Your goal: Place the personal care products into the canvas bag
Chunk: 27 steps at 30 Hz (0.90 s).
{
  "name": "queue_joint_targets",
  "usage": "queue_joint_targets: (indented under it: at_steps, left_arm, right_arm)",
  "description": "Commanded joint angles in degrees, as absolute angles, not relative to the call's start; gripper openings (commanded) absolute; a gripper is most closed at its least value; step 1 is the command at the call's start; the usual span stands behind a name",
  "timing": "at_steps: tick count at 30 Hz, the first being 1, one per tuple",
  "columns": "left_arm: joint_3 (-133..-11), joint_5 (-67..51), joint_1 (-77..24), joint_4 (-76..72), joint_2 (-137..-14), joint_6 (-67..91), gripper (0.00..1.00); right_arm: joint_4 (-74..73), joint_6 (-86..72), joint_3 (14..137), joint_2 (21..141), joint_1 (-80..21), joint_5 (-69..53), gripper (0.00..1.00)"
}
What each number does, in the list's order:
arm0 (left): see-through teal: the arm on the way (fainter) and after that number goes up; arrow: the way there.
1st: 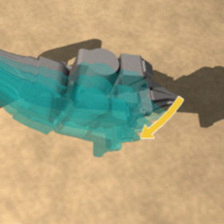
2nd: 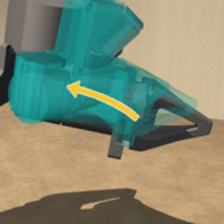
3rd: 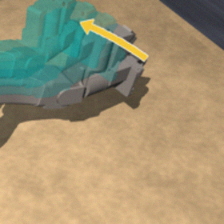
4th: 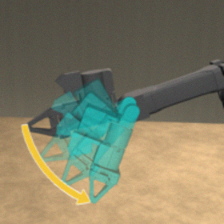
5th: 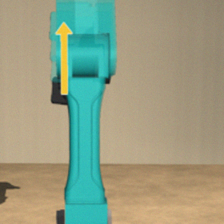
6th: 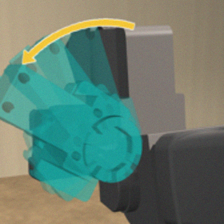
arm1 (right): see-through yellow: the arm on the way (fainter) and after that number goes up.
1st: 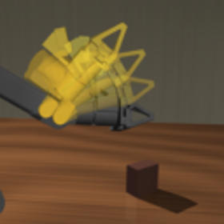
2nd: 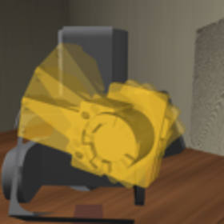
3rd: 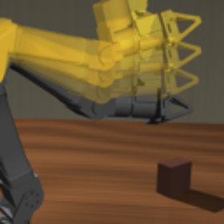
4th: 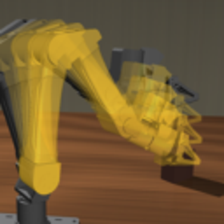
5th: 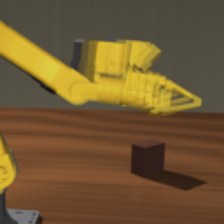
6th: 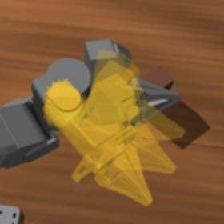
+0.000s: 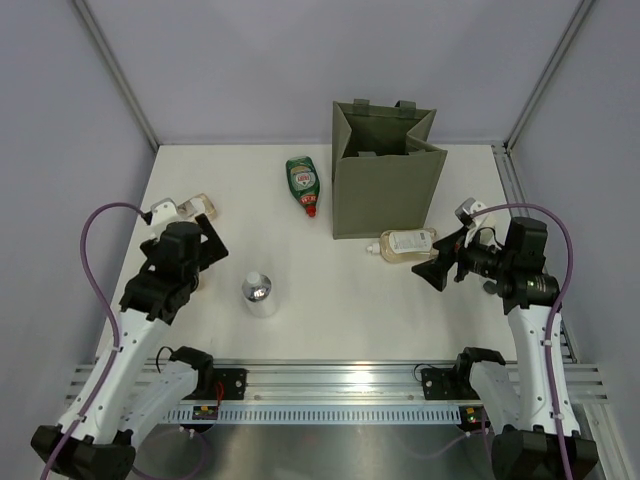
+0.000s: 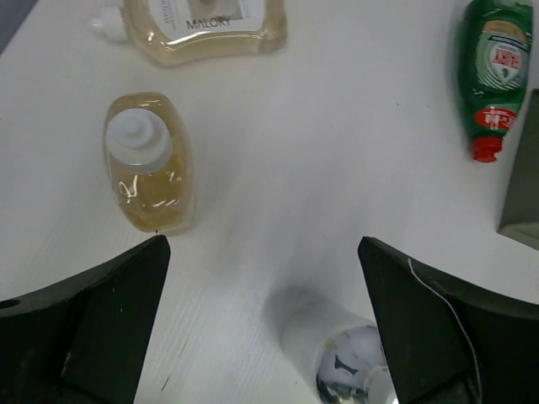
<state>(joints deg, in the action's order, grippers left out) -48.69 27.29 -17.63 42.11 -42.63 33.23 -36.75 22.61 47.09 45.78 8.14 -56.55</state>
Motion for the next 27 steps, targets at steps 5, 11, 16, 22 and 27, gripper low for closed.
queue_joint_targets:
  at_steps: [5,11,16,22,27]
  left_arm:
    - [-47.7,41.0,-17.6,39.0,-49.5,33.8,0.99]
    - [-46.8,40.3,-9.8,31.6,-56.1,31.3,0.98]
    - [-48.6,38.8,-6.9,29.0,-62.9,30.1,0.98]
    - [-49.0,33.9,-1.1,24.6,-69.5,28.3,0.96]
    - [-48.4,31.5,-0.1,20.9,-70.9,27.0,0.83]
  right_arm:
    - [-31.6,22.9,44.7,43.9,8.0,-59.6,0.99]
    - [-31.2,23.4,43.5,43.1,8.1,-59.9,0.99]
    - [-31.0,23.6,43.5,42.7,8.2,-59.7,0.99]
    - [-31.4,24.0,43.5,42.5,8.5,-59.6,1.0]
    - [-31.7,24.3,43.4,42.4,9.0,-59.6,0.99]
